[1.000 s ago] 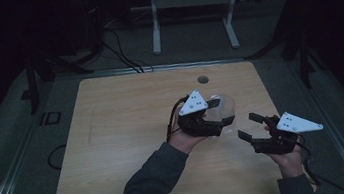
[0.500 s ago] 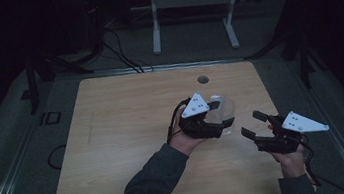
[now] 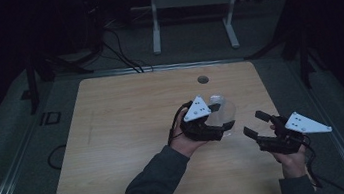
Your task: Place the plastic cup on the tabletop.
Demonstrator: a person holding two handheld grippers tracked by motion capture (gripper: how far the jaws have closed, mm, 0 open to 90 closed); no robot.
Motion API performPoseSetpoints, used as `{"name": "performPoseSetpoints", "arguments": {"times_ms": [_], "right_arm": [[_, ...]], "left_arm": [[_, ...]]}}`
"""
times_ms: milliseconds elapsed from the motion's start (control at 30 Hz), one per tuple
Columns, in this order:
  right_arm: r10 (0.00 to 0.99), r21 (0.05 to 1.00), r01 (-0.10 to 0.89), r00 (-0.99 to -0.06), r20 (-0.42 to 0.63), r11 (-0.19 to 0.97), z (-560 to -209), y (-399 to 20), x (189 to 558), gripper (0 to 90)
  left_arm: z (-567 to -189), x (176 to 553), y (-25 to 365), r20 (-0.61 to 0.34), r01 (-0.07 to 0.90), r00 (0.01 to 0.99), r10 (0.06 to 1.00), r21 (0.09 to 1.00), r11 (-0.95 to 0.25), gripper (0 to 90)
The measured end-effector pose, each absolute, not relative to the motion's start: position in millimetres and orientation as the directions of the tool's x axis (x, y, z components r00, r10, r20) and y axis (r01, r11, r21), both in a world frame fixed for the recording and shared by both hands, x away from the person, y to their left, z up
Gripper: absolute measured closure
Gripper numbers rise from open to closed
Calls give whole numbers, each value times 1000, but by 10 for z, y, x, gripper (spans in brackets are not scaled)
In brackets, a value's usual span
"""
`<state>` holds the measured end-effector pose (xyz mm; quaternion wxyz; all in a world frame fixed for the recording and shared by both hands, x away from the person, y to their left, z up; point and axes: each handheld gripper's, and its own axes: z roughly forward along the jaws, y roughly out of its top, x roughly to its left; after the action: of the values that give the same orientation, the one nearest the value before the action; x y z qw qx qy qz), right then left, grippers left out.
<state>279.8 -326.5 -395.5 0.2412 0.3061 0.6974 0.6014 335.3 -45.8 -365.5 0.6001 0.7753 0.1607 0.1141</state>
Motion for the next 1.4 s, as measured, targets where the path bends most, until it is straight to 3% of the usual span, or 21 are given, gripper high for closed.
{"name": "performPoseSetpoints", "arguments": {"times_ms": [1400], "right_arm": [[725,989,131,-688,38,73,-3978,-3295,2798,238]], "left_arm": [[-4125,3388,-593,10,106,922,386,954,-279,303]]}}
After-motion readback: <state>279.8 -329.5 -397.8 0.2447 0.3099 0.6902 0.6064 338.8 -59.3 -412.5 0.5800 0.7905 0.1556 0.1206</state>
